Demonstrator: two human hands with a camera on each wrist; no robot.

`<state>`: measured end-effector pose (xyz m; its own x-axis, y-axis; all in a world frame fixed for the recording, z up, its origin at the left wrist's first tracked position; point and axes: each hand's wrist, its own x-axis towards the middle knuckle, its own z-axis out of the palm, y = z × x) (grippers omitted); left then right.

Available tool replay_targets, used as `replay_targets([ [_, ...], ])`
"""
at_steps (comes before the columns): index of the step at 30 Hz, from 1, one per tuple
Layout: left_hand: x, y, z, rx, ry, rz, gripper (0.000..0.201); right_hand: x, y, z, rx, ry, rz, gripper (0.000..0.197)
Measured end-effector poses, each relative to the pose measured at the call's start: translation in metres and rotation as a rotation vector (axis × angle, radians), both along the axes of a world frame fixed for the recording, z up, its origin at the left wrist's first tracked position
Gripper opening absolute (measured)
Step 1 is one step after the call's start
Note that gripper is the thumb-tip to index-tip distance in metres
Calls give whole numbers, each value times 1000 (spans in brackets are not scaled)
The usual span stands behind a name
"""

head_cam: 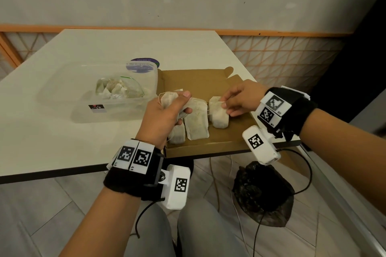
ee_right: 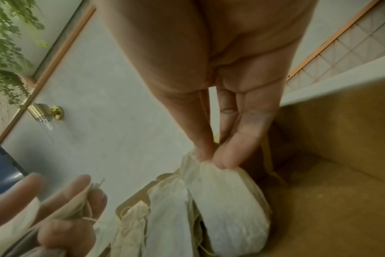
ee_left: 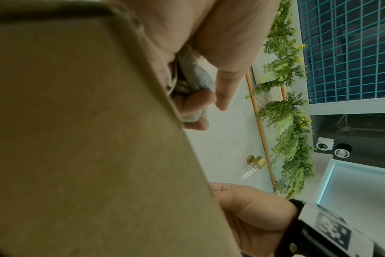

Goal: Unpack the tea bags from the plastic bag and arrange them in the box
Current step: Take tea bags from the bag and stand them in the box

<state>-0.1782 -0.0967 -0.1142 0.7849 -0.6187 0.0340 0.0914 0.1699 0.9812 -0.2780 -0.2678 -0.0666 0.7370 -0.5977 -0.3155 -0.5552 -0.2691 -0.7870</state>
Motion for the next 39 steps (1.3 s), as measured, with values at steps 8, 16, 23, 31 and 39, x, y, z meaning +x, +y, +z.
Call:
replay_targets([
  [8,0,0,0,1,13,-3,31,-6,4,9,-25,-13,-52,25],
  [16,0,1,1,-5,13,-11,35,-28,17,1,126,92,-58,28],
  [23,0,2,1,-6,6,-20,23,-21,26,-19,178,-33,-33,37],
  [31,0,5,6,-91,129,-106,21,-28,26,-24,-37,-291,-229,50],
  [39,-6,3,15,-183,393,-275,35,-13,75,-40,59,-693,-121,25],
])
